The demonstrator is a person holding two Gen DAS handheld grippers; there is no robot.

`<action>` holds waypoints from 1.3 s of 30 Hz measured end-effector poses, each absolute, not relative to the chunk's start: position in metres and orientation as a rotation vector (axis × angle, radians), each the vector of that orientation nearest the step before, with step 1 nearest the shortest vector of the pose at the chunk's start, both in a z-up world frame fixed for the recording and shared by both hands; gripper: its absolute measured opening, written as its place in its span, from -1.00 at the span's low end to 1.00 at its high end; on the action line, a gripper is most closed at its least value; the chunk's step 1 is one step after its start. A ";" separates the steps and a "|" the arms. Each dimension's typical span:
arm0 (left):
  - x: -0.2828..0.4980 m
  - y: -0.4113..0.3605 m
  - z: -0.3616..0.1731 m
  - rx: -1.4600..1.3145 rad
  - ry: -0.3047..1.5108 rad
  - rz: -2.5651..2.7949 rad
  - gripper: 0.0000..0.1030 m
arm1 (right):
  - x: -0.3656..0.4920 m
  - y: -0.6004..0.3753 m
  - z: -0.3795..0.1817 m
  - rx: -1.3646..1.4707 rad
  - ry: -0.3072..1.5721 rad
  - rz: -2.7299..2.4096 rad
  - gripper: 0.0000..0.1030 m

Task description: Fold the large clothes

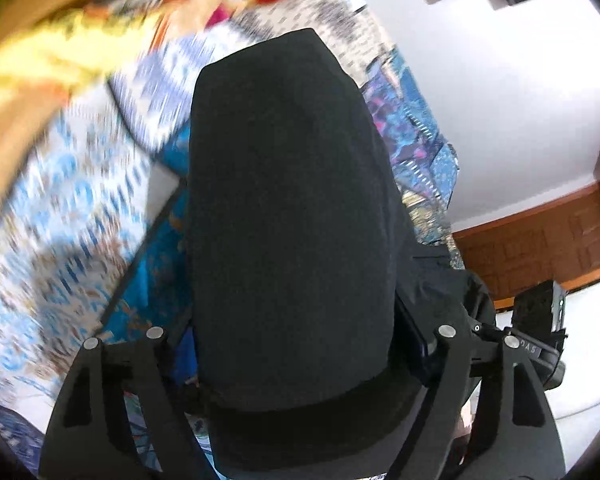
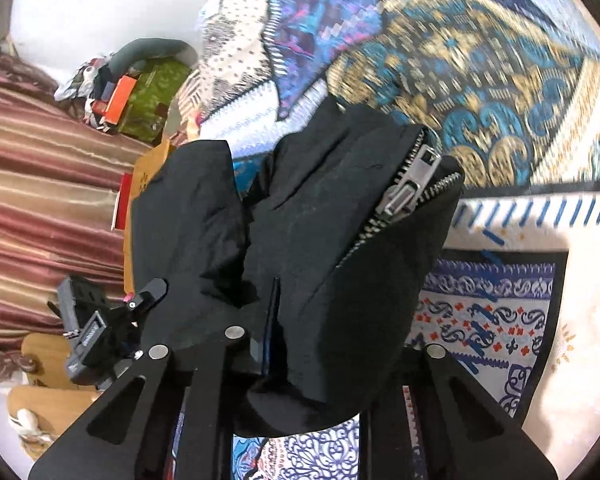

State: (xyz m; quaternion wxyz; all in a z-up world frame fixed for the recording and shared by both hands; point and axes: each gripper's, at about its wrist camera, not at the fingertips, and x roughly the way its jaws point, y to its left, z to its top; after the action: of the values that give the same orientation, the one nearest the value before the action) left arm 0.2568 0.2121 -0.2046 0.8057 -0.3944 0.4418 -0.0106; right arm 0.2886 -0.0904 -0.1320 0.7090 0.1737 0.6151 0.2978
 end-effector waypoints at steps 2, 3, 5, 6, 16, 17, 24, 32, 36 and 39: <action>0.259 0.218 -0.186 -0.811 0.907 -0.026 0.52 | 0.293 -0.084 -0.123 0.388 1.334 0.676 -0.71; 0.260 0.221 -0.172 -0.787 0.881 -0.033 0.52 | 0.298 -0.079 -0.116 0.392 1.314 0.686 -0.71; 0.262 0.228 -0.153 -0.753 0.839 -0.044 0.52 | 0.306 -0.072 -0.104 0.393 1.275 0.705 -0.71; 0.265 0.232 -0.142 -0.735 0.818 -0.052 0.51 | 0.310 -0.068 -0.100 0.397 1.258 0.711 -0.71; 0.339 0.287 -0.096 -0.650 0.756 -0.093 0.51 | 0.360 -0.013 -0.080 0.386 1.120 0.746 -0.71; 0.347 0.292 -0.098 -0.647 0.764 -0.094 0.51 | 0.366 -0.008 -0.085 0.386 1.122 0.742 -0.71; 0.397 0.327 -0.150 -0.574 0.834 -0.063 0.51 | 0.393 0.023 -0.145 0.370 1.217 0.708 -0.71; 0.406 0.346 -0.237 -0.625 0.952 0.012 0.56 | 0.403 0.039 -0.217 0.326 1.372 0.643 -0.67; 0.398 0.336 -0.225 -0.579 0.964 0.045 0.57 | 0.396 0.037 -0.204 0.258 1.364 0.616 -0.59; 0.392 0.325 -0.216 -0.512 0.981 0.091 0.57 | 0.385 0.033 -0.193 0.186 1.360 0.584 -0.46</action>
State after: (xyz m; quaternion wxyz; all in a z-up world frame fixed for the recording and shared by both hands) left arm 0.3915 0.3251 -0.2161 0.8497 -0.2430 0.4659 0.0433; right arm 0.3853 0.0330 -0.1928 0.7345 0.0845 0.6187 0.2658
